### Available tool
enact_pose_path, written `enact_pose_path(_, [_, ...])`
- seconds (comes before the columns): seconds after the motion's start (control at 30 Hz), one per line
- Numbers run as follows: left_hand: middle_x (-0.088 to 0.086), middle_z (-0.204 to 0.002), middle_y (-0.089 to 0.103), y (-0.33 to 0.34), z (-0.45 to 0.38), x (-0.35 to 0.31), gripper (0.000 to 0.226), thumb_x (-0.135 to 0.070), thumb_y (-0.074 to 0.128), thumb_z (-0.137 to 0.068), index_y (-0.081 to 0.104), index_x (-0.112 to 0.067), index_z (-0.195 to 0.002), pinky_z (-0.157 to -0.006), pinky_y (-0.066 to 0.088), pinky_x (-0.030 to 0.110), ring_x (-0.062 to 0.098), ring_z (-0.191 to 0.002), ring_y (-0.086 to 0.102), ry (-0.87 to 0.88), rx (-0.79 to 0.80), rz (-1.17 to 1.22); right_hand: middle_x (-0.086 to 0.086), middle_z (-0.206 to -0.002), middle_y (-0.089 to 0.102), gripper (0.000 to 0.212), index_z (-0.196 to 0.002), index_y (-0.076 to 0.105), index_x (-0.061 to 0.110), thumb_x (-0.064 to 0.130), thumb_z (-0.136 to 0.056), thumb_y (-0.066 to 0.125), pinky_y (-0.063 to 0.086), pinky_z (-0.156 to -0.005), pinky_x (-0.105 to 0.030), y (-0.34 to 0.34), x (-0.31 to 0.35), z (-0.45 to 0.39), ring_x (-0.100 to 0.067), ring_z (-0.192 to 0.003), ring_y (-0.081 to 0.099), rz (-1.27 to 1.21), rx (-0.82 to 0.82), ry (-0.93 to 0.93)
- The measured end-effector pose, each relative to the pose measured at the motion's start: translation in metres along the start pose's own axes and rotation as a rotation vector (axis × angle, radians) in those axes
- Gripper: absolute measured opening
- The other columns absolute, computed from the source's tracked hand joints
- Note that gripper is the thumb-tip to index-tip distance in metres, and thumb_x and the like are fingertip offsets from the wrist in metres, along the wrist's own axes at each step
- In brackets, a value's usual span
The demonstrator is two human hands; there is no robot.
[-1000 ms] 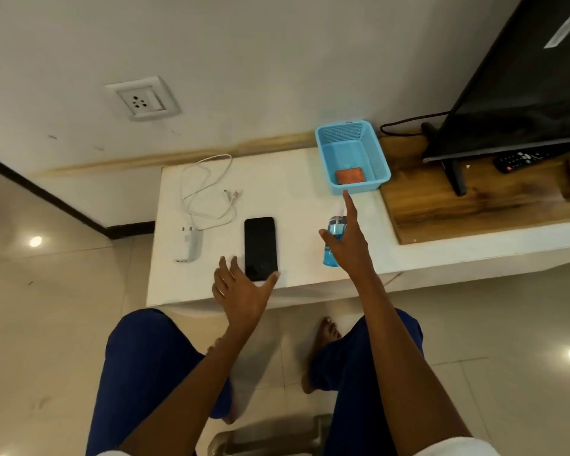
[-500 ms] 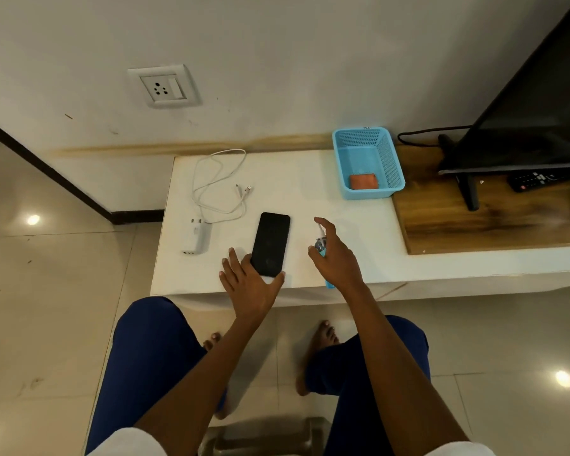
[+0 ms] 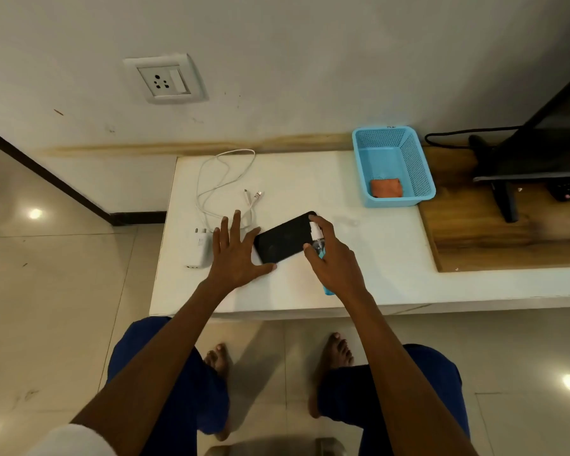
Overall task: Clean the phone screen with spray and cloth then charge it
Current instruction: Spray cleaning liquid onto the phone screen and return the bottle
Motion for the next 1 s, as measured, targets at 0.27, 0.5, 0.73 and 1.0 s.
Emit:
enact_pose_path(0.27, [0.007, -0.166, -0.005, 0.000, 0.003, -0.001, 0.094, -0.079, 0.066, -0.067, 0.041, -0.032, -0.144, -0.119, 0.007, 0.055, 0.037, -0.151, -0.001, -0.050, -0.032, 0.042, 0.014, -0.128, 0.058, 0.050, -0.140, 0.020, 0.055, 0.047, -0.098, 0.047, 0.054, -0.076, -0.030, 0.020, 0.014, -0.017, -0.014, -0.092, 0.067, 0.087, -0.001, -0.117])
enact_pose_path(0.5, [0.006, -0.146, 0.035, -0.012, -0.001, -0.001, 0.094, -0.082, 0.066, -0.063, 0.046, -0.034, -0.140, -0.104, 0.030, 0.043, 0.030, -0.130, 0.033, -0.030, -0.023, -0.103, 0.022, -0.074, 0.049, 0.042, -0.135, 0.027, 0.044, 0.044, -0.098, 0.049, 0.046, -0.062, -0.022, 0.029, 0.002, -0.018, -0.003, -0.060, 0.056, 0.167, 0.020, -0.083])
enact_pose_path(0.73, [0.001, -0.133, 0.057, -0.007, -0.002, -0.005, 0.093, -0.073, 0.067, -0.074, 0.031, -0.031, -0.148, -0.075, 0.043, 0.031, 0.024, -0.115, 0.060, -0.050, 0.117, 0.044, 0.022, -0.070, 0.047, 0.042, -0.136, 0.029, 0.041, 0.039, -0.099, 0.049, 0.049, -0.059, -0.023, 0.030, -0.002, -0.011, -0.009, -0.059, 0.058, 0.191, 0.044, -0.058])
enact_pose_path(1.0, [0.001, -0.136, 0.056, -0.006, -0.003, -0.003, 0.092, -0.072, 0.068, -0.073, 0.030, -0.031, -0.146, -0.076, 0.047, 0.033, 0.024, -0.115, 0.061, -0.068, 0.124, 0.101, 0.015, -0.071, 0.048, 0.041, -0.136, 0.031, 0.034, 0.035, -0.100, 0.050, 0.052, -0.060, -0.027, 0.035, 0.006, -0.009, -0.011, -0.057, 0.056, 0.231, 0.043, -0.030])
Point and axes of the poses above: each hand's wrist, its own z-axis away from the middle knuckle, its own y-axis out of the palm, x = y × z, the point moved 4 cm from there along -z, towards the middle knuckle
